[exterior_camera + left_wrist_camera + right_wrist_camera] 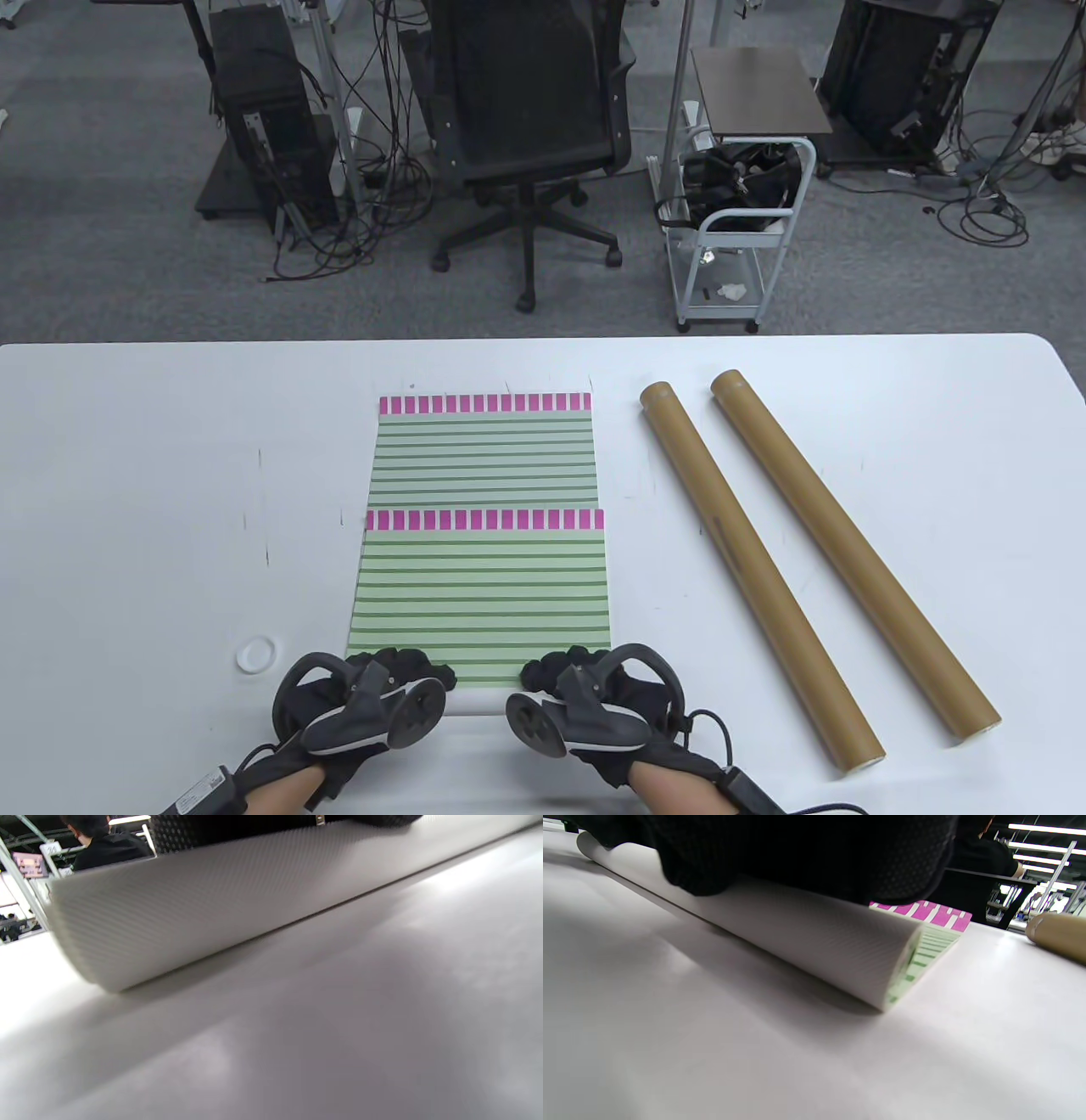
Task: Roll up mouse pads and store in mailing tubes
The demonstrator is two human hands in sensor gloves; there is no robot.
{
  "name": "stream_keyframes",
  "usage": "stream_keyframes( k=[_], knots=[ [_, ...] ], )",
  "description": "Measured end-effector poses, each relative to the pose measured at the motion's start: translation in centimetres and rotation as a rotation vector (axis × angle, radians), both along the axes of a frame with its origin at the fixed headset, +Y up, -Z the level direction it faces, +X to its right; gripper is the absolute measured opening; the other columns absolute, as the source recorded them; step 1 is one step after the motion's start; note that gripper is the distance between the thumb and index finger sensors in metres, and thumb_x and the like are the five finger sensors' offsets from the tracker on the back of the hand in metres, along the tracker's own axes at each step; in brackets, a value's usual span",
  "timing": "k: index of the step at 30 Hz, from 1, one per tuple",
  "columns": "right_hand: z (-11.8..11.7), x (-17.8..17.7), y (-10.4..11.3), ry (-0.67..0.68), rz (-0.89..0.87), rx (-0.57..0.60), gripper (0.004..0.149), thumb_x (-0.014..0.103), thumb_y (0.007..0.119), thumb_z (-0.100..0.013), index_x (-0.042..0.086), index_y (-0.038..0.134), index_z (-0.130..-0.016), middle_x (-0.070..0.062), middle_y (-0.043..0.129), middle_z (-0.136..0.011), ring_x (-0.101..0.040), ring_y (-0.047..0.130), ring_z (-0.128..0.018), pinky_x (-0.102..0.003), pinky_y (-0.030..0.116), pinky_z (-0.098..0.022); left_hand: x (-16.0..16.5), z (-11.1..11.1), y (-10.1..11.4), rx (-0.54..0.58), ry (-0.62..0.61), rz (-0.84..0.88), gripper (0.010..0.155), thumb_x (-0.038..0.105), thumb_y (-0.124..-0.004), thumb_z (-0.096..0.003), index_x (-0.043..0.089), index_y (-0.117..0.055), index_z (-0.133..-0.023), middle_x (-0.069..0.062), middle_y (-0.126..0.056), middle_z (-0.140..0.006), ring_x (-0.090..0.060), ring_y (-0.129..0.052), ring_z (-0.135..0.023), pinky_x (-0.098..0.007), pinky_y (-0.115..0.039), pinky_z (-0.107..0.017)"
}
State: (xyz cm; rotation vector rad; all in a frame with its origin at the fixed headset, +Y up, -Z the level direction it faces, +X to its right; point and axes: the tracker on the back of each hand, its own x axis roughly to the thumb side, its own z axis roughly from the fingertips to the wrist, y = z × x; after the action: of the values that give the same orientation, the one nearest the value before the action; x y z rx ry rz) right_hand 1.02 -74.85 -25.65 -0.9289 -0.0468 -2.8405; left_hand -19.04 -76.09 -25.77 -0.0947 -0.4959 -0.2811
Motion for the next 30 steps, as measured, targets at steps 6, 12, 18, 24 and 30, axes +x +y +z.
stream_keyframes(
  k=[6,12,18,24,30],
  knots=[
    [-0.1,-0.2,-0.1,-0.002,0.02,0.006,0.047,0.029,0.073,-0.047,0.019,0.077,-0.093,-0.006,0.087,-0.085,-0.027,0.091,-0.068,-0.044,0.078,-0.056,0.9,1.1,0.7,0.081,-0.074,0.013,0.05,0.052,-0.07,-0.0385,0.046,-0.065,-0.088,0.017,-0.077,-0.091,-0.007,-0.089,-0.079,-0.022,-0.083,-0.057],
    [-0.4,0.0,0.0,-0.033,-0.025,-0.032,0.05,0.035,0.07,-0.048,0.019,0.077,-0.094,-0.007,0.087,-0.087,-0.029,0.09,-0.071,-0.046,0.077,-0.057,1.0,0.7,0.4,0.106,-0.041,-0.025,0.053,0.051,-0.073,-0.0375,0.045,-0.066,-0.089,0.018,-0.083,-0.087,-0.005,-0.093,-0.076,-0.025,-0.083,-0.063],
    [-0.7,0.1,-0.2,-0.039,-0.021,-0.037,0.053,0.038,0.077,-0.044,0.02,0.077,-0.094,-0.005,0.087,-0.086,-0.027,0.09,-0.069,-0.045,0.077,-0.057,0.6,-0.1,0.4,0.008,0.003,0.03,0.052,0.051,-0.071,-0.0386,0.045,-0.067,-0.09,0.016,-0.085,-0.086,-0.007,-0.093,-0.078,-0.027,-0.083,-0.064],
    [0.5,-0.2,0.0,0.02,0.019,-0.064,0.051,0.038,0.076,-0.044,0.019,0.08,-0.091,-0.006,0.091,-0.081,-0.026,0.093,-0.065,-0.044,0.08,-0.053,0.1,0.6,0.5,-0.052,-0.041,0.066,0.051,0.052,-0.071,-0.0375,0.046,-0.069,-0.088,0.016,-0.088,-0.083,-0.007,-0.096,-0.073,-0.026,-0.085,-0.06],
    [0.4,0.3,0.5,0.001,-0.037,-0.045,0.052,0.038,0.071,-0.046,0.018,0.078,-0.093,-0.008,0.088,-0.085,-0.029,0.091,-0.068,-0.047,0.077,-0.056,0.4,0.5,0.2,-0.047,0.01,0.044,0.048,0.046,-0.064,-0.0404,0.045,-0.069,-0.088,0.015,-0.083,-0.088,-0.011,-0.091,-0.08,-0.03,-0.081,-0.066]
  ],
)
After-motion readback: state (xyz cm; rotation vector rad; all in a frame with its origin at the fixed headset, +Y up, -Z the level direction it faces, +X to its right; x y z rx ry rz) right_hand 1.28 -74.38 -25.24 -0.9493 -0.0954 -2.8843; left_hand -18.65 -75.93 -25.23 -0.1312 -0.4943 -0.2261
